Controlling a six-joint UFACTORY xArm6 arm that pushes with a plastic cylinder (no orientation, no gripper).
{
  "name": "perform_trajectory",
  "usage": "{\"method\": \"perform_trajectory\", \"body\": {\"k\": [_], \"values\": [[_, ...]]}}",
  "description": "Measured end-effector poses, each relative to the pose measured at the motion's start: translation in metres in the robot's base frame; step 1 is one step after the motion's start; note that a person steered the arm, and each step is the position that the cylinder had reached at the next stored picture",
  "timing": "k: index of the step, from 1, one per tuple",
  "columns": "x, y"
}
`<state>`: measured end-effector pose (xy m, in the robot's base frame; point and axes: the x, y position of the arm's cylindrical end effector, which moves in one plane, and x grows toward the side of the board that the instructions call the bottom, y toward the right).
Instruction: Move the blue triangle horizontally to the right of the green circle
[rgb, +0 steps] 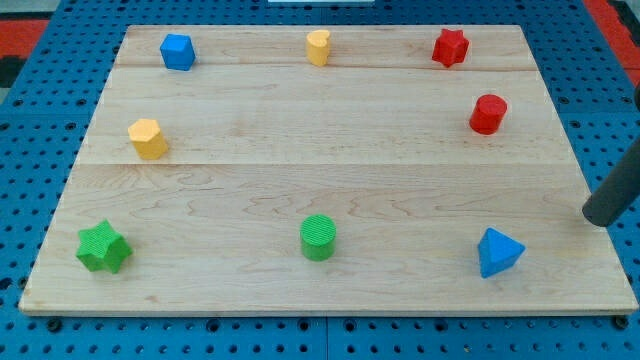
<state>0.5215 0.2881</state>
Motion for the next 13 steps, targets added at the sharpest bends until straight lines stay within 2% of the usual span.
{"method": "perform_trajectory", "body": {"k": [3, 5, 6, 7, 8, 11, 12, 13], "values": [[-0.001, 0.019], [-0.041, 0.014], [-0.052, -0.019], [-0.02, -0.053], [-0.015, -0.028], [-0.015, -0.019], [0.007, 0.002], [0.051, 0.015]]}}
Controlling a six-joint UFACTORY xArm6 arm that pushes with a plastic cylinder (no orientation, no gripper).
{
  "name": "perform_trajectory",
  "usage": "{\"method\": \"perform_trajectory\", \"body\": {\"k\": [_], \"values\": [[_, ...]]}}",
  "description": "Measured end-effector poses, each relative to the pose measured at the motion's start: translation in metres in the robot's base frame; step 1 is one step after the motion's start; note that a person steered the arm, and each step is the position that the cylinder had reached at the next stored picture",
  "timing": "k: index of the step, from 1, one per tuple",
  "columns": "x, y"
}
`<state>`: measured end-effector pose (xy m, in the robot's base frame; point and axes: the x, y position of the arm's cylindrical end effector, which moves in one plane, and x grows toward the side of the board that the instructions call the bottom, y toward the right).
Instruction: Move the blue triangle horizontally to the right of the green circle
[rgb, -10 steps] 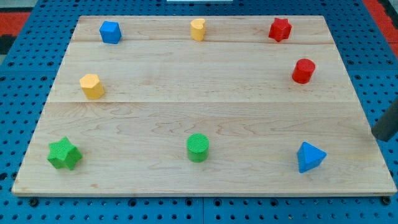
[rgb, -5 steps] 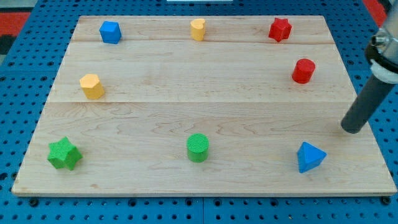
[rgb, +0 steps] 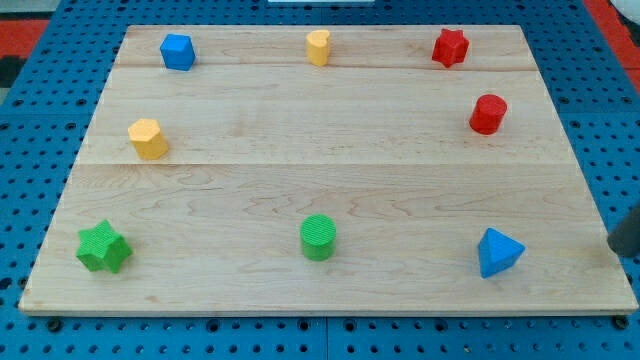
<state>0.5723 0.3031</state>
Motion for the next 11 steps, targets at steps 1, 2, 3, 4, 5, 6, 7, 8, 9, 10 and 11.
{"method": "perform_trajectory", "body": {"k": [1, 2, 3, 4, 5, 6, 7, 8, 9, 10, 11], "values": [[0.026, 0.001], [0.037, -0.04], [0.038, -0.087], [0.038, -0.11], [0.038, -0.113], [0.038, -0.113], [0.031, -0.1], [0.009, -0.112], [-0.011, -0.145], [-0.013, -0.152], [-0.013, -0.153]]}}
